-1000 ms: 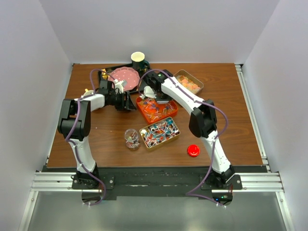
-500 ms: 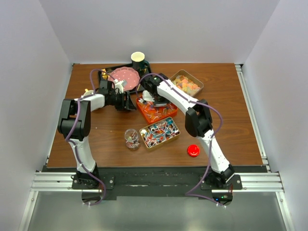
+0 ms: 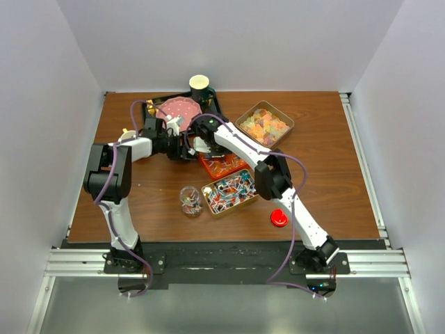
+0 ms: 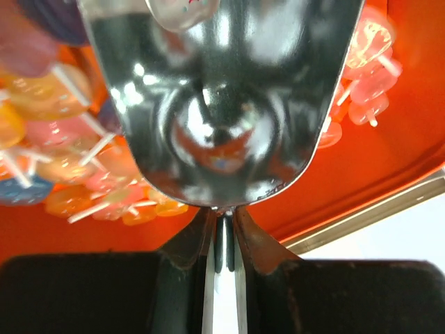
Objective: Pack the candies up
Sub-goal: Scoop the fake candies from the storage box.
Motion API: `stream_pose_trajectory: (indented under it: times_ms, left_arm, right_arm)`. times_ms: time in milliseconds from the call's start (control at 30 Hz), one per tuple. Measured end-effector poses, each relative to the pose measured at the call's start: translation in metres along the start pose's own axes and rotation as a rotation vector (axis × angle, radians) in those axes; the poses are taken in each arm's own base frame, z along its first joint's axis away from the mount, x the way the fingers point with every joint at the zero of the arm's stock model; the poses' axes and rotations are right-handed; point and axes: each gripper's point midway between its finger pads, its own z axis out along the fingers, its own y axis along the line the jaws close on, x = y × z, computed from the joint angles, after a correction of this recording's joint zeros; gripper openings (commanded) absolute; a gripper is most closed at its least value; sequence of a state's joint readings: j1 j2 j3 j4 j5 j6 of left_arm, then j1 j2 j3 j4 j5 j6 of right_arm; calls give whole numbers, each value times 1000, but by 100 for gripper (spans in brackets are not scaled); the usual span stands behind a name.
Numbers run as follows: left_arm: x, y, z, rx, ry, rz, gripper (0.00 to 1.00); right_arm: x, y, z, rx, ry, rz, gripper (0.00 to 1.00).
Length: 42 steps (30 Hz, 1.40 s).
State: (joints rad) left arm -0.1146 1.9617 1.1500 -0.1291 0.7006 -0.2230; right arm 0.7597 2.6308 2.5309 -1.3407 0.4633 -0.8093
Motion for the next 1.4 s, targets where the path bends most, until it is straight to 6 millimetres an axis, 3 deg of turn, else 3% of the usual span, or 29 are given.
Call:
stream_pose_trajectory:
  times_ms: [333,533,900,1067,1233,1400]
  left_arm:
    - [4,-8,5,14,16,30,57]
    - [8,-8,2,11,42,61,59]
    - [42,-11,-23,-21,195,91,61]
    - [52,-10,-34,-26,250,90,62]
    - [40,-6,-48,-22,246,103,62]
    - [19,-14,-55,17,214,169,63]
  right_arm:
    - [-6,20,-5,-144,-159,11,0]
    - [-14,18,-9,-207,-317,79,0]
    - [-30,4,-2,-249,-489,209,0]
    - [-30,8,1,-261,-538,239,0]
    - [-22,16,-5,-284,-597,260,0]
    - [-3,22,-34,-283,-690,280,0]
